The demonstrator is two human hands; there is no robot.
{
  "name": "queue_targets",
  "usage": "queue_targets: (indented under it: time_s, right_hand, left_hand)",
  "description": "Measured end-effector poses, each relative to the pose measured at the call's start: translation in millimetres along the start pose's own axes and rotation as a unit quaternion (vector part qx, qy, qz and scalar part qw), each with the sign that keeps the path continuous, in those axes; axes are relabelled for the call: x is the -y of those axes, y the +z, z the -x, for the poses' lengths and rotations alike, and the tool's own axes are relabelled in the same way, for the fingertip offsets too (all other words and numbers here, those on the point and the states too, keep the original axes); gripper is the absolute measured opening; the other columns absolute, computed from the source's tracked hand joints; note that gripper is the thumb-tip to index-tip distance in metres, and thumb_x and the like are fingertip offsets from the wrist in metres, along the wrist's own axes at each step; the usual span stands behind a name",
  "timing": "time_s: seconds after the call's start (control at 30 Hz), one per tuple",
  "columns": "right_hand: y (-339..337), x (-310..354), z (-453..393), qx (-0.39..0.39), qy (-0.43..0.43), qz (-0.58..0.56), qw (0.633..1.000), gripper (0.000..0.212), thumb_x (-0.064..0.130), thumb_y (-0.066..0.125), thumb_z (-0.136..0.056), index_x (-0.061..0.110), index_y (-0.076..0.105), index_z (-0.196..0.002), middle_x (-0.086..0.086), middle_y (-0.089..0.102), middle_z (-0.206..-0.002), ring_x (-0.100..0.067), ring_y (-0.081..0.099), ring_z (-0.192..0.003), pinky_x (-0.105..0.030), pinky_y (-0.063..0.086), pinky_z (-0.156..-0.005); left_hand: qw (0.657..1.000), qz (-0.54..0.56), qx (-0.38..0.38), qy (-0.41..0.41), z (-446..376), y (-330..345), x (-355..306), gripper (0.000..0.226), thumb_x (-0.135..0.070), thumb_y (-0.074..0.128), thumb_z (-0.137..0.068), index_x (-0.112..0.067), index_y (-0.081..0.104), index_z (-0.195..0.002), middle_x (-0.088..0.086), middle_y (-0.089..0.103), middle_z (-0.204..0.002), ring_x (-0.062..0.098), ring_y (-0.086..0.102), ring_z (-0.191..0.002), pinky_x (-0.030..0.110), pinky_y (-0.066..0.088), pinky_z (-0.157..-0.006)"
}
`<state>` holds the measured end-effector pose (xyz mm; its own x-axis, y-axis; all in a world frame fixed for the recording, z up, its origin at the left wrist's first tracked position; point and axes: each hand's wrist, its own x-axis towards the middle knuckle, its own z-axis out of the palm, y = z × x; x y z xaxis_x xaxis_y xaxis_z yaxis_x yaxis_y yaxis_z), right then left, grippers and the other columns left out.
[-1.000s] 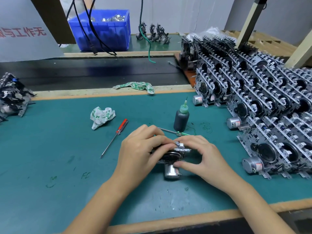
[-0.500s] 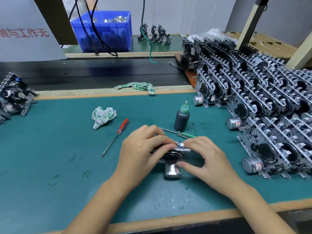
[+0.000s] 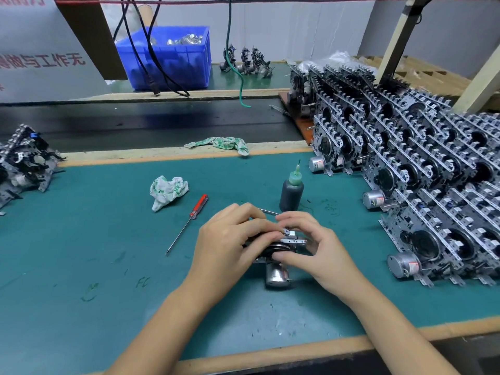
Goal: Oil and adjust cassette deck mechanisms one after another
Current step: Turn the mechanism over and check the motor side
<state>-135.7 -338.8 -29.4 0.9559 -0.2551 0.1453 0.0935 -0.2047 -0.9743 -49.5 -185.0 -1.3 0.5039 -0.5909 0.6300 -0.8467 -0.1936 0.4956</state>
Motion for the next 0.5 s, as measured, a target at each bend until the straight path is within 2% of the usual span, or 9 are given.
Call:
queue_targets:
  time_s: [0.2,0.3,0.37,0.5]
  right_hand:
    - [-1.0,0.9,-2.4,0.002,0.018,-0.012,1.0,0.032,-0.003,0.079,-0.067,0.015,0.069,-0.093,0.001,0.061,-0.111,-0.009,0.06,-0.105,-0.025,0.046,-0.092]
    - [-0.7,-2.9,-0.4,0.0,0.016,-0.001,1.0,0.027,-0.002,0.08,-0.067,0.008,0.07,-0.09,0.0,0.062,-0.103,-0.006,0.06,-0.097,-0.017,0.043,-0.088]
    - [-1.1,-3.1,-0.3,0.001,0.015,0.012,1.0,0.023,-0.001,0.08,-0.068,0.005,0.071,-0.088,0.001,0.062,-0.101,-0.006,0.06,-0.097,-0.017,0.042,-0.088]
    - [-4.2,-0.1,-3.8,0.016,0.023,0.013,1.0,0.036,0.003,0.08,-0.067,0.017,0.071,-0.098,0.0,0.061,-0.114,-0.009,0.058,-0.109,-0.025,0.044,-0.097]
  left_hand:
    - [1.0,0.007,0.007,-0.01,-0.4,-0.2,-1.1,0.024,-0.034,0.057,-0.087,-0.021,0.076,-0.082,-0.009,0.058,-0.075,0.015,0.052,-0.065,0.029,0.042,-0.061]
    - [1.0,0.01,0.01,-0.01,-0.7,-0.5,0.2,0.024,-0.034,0.057,-0.087,-0.021,0.076,-0.083,-0.009,0.058,-0.075,0.015,0.052,-0.065,0.03,0.043,-0.061]
    - [1.0,0.015,0.011,-0.011,-0.8,-0.9,0.3,0.024,-0.034,0.057,-0.087,-0.02,0.076,-0.083,-0.009,0.058,-0.075,0.015,0.053,-0.065,0.031,0.043,-0.061]
    - [1.0,0.025,0.013,-0.01,-2.3,-1.3,-0.3,0.024,-0.034,0.057,-0.087,-0.02,0.076,-0.083,-0.011,0.057,-0.075,0.015,0.053,-0.065,0.03,0.044,-0.061]
